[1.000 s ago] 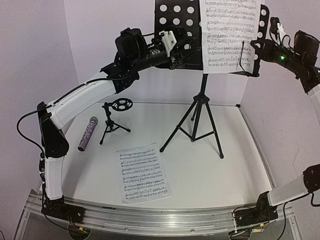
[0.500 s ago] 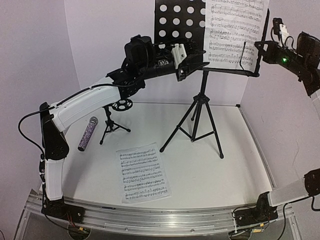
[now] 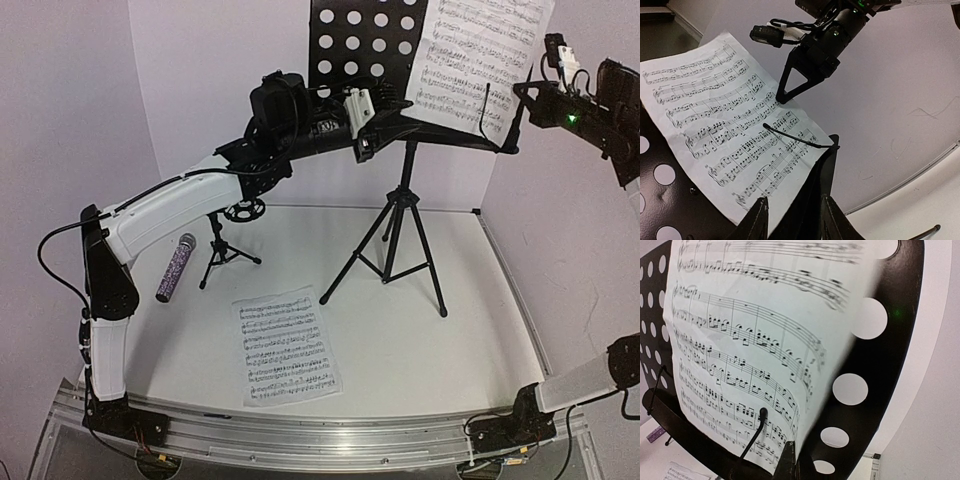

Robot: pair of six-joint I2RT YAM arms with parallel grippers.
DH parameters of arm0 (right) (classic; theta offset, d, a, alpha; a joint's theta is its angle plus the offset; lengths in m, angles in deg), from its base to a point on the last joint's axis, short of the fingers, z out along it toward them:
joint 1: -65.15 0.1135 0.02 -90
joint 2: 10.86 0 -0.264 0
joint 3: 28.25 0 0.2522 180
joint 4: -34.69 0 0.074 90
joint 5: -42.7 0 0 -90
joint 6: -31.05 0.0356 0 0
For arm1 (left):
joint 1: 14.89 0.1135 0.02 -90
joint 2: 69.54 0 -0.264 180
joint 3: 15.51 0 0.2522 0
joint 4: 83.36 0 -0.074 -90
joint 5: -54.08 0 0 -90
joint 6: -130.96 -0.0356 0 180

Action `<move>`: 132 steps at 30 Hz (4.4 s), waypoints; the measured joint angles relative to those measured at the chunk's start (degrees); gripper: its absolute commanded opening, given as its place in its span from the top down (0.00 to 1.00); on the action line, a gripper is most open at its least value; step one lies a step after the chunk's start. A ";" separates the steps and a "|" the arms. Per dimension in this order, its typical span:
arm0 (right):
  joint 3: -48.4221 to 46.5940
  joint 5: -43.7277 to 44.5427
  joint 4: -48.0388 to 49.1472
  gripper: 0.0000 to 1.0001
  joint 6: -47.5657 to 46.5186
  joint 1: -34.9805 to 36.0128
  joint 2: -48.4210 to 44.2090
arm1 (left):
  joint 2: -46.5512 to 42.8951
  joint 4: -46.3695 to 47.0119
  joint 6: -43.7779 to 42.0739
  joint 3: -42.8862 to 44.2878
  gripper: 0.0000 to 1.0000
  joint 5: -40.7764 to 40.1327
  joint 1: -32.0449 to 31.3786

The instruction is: Set up the instrument practice props

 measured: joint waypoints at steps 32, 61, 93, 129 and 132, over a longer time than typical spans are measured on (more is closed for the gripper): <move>-5.94 1.25 -7.06 1.00 -11.94 -0.92 2.08 | 0.92 4.16 0.00 -1.99 0.57 -1.25 0.02; -8.30 1.93 -8.52 0.93 -15.19 -0.92 2.60 | 1.44 4.58 -0.07 -2.29 0.57 -1.68 0.02; -2.87 8.29 -8.62 1.00 -15.05 -0.92 1.09 | 1.44 5.27 -0.60 -3.01 0.55 -1.66 0.02; -6.09 8.78 -8.49 1.00 -16.70 -0.94 2.71 | 1.44 5.56 -1.66 -3.39 0.55 -1.63 -0.11; -6.14 8.78 -8.49 1.00 -16.68 -0.94 2.73 | 1.44 5.56 -1.66 -3.39 0.55 -1.63 -0.11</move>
